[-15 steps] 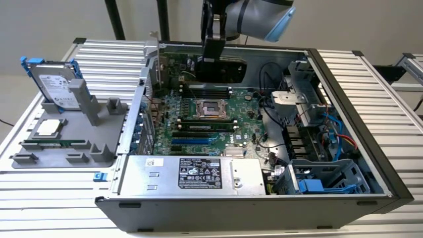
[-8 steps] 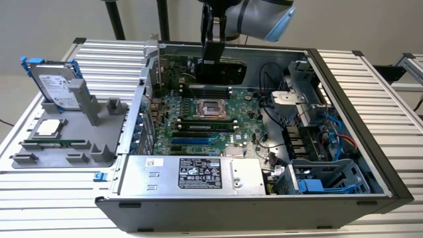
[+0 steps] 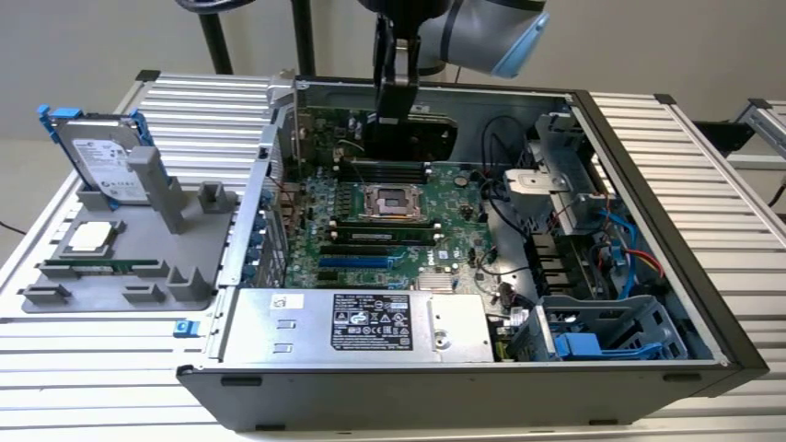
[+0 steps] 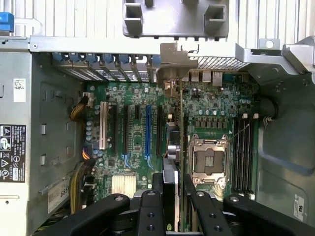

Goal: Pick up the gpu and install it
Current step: 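Insert the gpu into the slot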

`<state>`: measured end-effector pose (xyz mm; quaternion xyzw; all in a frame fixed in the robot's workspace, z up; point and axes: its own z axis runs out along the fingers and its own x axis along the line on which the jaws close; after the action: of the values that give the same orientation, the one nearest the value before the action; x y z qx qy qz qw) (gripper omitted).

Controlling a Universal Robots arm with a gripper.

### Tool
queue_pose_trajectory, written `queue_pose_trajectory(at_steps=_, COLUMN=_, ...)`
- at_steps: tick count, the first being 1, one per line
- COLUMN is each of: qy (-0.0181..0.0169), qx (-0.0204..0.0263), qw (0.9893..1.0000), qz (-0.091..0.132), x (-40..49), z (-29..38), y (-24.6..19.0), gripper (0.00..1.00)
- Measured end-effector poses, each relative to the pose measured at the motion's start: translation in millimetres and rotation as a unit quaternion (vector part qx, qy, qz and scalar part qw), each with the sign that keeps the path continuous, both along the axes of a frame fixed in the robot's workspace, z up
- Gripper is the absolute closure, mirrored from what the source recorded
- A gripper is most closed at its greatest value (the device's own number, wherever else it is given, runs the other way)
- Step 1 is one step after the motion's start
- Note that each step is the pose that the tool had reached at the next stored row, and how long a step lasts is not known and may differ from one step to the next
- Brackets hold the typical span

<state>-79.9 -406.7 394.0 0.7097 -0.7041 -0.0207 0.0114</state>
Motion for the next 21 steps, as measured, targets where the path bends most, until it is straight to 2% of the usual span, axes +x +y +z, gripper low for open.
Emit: queue_pose_trajectory(at_steps=21, qy=-0.0001, qx=-0.0022, qw=1.0, qz=0.0, x=0.0, z=-15.3, y=0.0, gripper=1.0)
